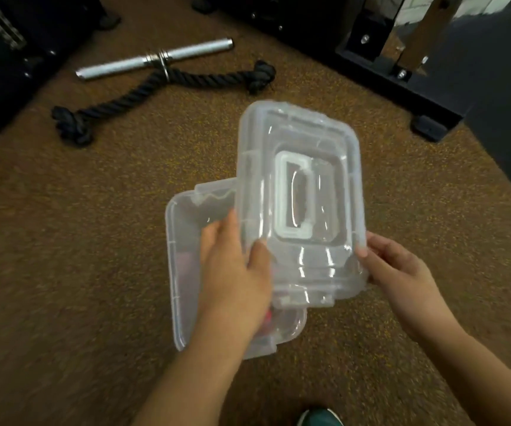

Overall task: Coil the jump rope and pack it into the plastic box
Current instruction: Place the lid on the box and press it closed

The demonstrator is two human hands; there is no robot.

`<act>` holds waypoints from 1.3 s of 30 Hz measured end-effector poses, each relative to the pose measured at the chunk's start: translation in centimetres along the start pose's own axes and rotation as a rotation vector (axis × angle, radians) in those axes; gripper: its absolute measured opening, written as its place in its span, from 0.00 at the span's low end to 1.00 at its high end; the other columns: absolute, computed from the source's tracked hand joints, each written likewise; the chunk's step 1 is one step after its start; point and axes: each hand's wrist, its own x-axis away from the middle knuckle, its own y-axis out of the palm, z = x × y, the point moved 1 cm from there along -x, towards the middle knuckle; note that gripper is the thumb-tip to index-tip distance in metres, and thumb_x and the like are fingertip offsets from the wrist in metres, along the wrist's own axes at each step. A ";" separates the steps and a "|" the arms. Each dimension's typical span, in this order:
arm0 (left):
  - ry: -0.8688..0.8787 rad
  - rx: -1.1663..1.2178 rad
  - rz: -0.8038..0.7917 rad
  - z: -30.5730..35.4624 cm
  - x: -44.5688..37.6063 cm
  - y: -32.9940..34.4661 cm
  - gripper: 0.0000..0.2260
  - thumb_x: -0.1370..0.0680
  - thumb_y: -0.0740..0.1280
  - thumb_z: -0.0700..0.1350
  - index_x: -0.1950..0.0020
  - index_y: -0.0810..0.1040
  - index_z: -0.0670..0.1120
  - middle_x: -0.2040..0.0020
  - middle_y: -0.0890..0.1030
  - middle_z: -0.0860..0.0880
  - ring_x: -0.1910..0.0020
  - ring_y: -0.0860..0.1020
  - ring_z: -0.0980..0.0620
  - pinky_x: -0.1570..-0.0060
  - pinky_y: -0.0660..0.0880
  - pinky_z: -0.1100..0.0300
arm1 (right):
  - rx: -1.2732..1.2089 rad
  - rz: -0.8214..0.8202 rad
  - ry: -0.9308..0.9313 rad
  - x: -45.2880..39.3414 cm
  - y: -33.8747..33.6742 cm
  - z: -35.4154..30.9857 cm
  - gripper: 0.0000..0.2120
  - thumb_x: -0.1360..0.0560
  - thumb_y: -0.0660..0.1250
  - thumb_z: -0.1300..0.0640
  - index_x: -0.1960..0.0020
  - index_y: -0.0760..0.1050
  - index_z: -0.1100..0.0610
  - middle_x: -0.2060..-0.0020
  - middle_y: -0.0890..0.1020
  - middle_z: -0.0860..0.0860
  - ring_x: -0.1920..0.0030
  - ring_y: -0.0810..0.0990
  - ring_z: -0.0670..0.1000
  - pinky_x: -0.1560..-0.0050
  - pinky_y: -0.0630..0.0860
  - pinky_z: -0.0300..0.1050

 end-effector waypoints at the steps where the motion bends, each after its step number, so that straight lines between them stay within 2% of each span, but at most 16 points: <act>1: -0.033 -0.029 0.010 -1.2 0.6 -1.3 0.23 0.20 0.60 0.48 0.25 0.62 0.55 0.34 0.64 0.51 0.37 0.68 0.53 0.32 0.65 0.57 | 0.019 -0.025 -0.008 0.4 1.2 -0.3 0.11 0.25 0.67 0.57 0.43 0.79 0.50 0.53 0.85 0.52 0.53 0.84 0.50 0.54 0.80 0.45; 2: -0.069 -0.060 0.024 -2.7 1.3 -2.6 0.23 0.20 0.60 0.49 0.25 0.62 0.54 0.32 0.64 0.50 0.35 0.66 0.53 0.32 0.62 0.58 | 0.044 -0.046 -0.012 0.7 2.3 -0.4 0.11 0.26 0.68 0.58 0.44 0.79 0.49 0.54 0.85 0.53 0.54 0.83 0.50 0.53 0.80 0.46; 4: -0.131 -0.113 0.036 -5.6 2.5 -4.6 0.23 0.21 0.58 0.52 0.25 0.62 0.53 0.31 0.64 0.49 0.35 0.63 0.56 0.33 0.58 0.62 | 0.106 -0.096 -0.029 1.2 4.5 -0.3 0.13 0.27 0.70 0.58 0.44 0.79 0.48 0.58 0.83 0.51 0.58 0.81 0.46 0.55 0.79 0.42; 8: -0.241 -0.166 0.001 -9.6 3.9 -6.5 0.22 0.21 0.58 0.51 0.26 0.63 0.52 0.30 0.65 0.48 0.32 0.62 0.54 0.30 0.58 0.57 | 0.260 -0.132 -0.053 1.8 7.2 0.7 0.15 0.29 0.72 0.57 0.44 0.78 0.46 0.56 0.79 0.52 0.62 0.77 0.39 0.58 0.77 0.36; 11: -0.242 -0.150 -0.006 -10.8 3.9 -6.6 0.21 0.20 0.59 0.47 0.27 0.65 0.51 0.30 0.66 0.48 0.37 0.61 0.60 0.35 0.55 0.65 | 0.328 -0.125 -0.070 2.1 7.9 1.5 0.17 0.30 0.73 0.57 0.44 0.76 0.45 0.56 0.78 0.52 0.61 0.77 0.42 0.60 0.76 0.35; 14: -0.256 -0.131 -0.060 -11.3 3.8 -6.3 0.21 0.20 0.59 0.46 0.26 0.64 0.51 0.29 0.65 0.50 0.39 0.60 0.62 0.37 0.55 0.67 | 0.392 -0.104 -0.095 2.3 7.7 1.8 0.19 0.30 0.73 0.55 0.40 0.76 0.48 0.56 0.78 0.52 0.59 0.78 0.47 0.59 0.76 0.38; 18: -0.255 -0.084 -0.120 -11.2 3.8 -5.6 0.20 0.19 0.58 0.48 0.26 0.64 0.55 0.31 0.66 0.53 0.40 0.62 0.61 0.37 0.59 0.63 | 0.425 -0.100 -0.107 2.6 7.0 1.5 0.16 0.29 0.72 0.54 0.43 0.77 0.44 0.55 0.79 0.49 0.57 0.79 0.48 0.58 0.78 0.40; 21: -0.305 -0.096 -0.148 -11.3 3.7 -5.2 0.23 0.19 0.57 0.51 0.23 0.58 0.56 0.28 0.64 0.52 0.33 0.65 0.56 0.31 0.62 0.55 | 0.429 -0.102 -0.094 2.9 6.5 1.6 0.16 0.29 0.72 0.54 0.42 0.77 0.44 0.56 0.80 0.48 0.57 0.80 0.48 0.57 0.81 0.43; 24: -0.363 -0.106 -0.161 -11.4 3.4 -5.2 0.24 0.19 0.56 0.53 0.23 0.56 0.57 0.28 0.65 0.52 0.31 0.66 0.50 0.30 0.64 0.47 | 0.473 -0.123 -0.052 3.0 6.5 1.9 0.18 0.29 0.72 0.53 0.39 0.75 0.46 0.57 0.80 0.49 0.57 0.80 0.47 0.60 0.79 0.39; 27: -0.368 -0.097 -0.140 -11.3 2.8 -5.5 0.21 0.20 0.59 0.51 0.26 0.63 0.57 0.32 0.71 0.51 0.35 0.71 0.50 0.35 0.69 0.50 | 0.494 -0.126 -0.045 2.8 6.7 2.0 0.19 0.29 0.72 0.51 0.38 0.75 0.46 0.57 0.80 0.49 0.57 0.80 0.47 0.58 0.80 0.41; 30: -0.380 -0.020 -0.104 -11.1 2.5 -5.8 0.16 0.21 0.62 0.47 0.33 0.72 0.58 0.39 0.78 0.52 0.43 0.76 0.53 0.45 0.73 0.56 | 0.493 -0.127 -0.037 2.6 6.7 2.1 0.19 0.29 0.71 0.51 0.38 0.75 0.46 0.56 0.81 0.48 0.57 0.81 0.46 0.56 0.81 0.43; 33: -0.440 0.113 -0.074 -11.0 2.4 -6.0 0.13 0.22 0.65 0.44 0.41 0.76 0.59 0.50 0.81 0.58 0.51 0.79 0.59 0.56 0.73 0.64 | 0.425 -0.179 -0.015 2.5 6.9 1.7 0.17 0.27 0.70 0.54 0.38 0.75 0.45 0.56 0.85 0.45 0.57 0.83 0.42 0.58 0.80 0.37; 34: -0.479 0.155 -0.065 -11.2 2.4 -6.0 0.11 0.22 0.67 0.44 0.43 0.77 0.57 0.52 0.81 0.58 0.53 0.80 0.59 0.57 0.74 0.65 | 0.395 -0.218 -0.005 2.5 7.0 1.4 0.17 0.25 0.69 0.56 0.39 0.75 0.44 0.57 0.86 0.44 0.57 0.84 0.41 0.58 0.79 0.36; 35: -0.518 0.191 -0.059 -11.5 2.5 -6.0 0.10 0.23 0.68 0.44 0.43 0.79 0.53 0.52 0.82 0.56 0.53 0.81 0.57 0.54 0.76 0.62 | 0.372 -0.255 0.004 2.5 7.1 1.2 0.16 0.25 0.68 0.58 0.39 0.75 0.44 0.58 0.86 0.44 0.57 0.84 0.41 0.57 0.79 0.37; 37: -0.589 0.245 -0.049 -12.2 2.7 -6.0 0.16 0.26 0.71 0.46 0.38 0.79 0.46 0.49 0.83 0.50 0.51 0.82 0.50 0.47 0.79 0.50 | 0.364 -0.301 0.006 2.4 7.3 0.6 0.16 0.24 0.67 0.60 0.42 0.76 0.42 0.58 0.87 0.43 0.56 0.85 0.43 0.53 0.80 0.41; 39: -0.622 0.277 -0.038 -12.7 2.9 -6.1 0.21 0.28 0.73 0.48 0.36 0.77 0.44 0.46 0.83 0.47 0.49 0.82 0.48 0.45 0.78 0.46 | 0.394 -0.315 0.003 2.1 7.3 0.2 0.16 0.24 0.67 0.61 0.47 0.76 0.39 0.59 0.87 0.43 0.57 0.85 0.43 0.51 0.81 0.44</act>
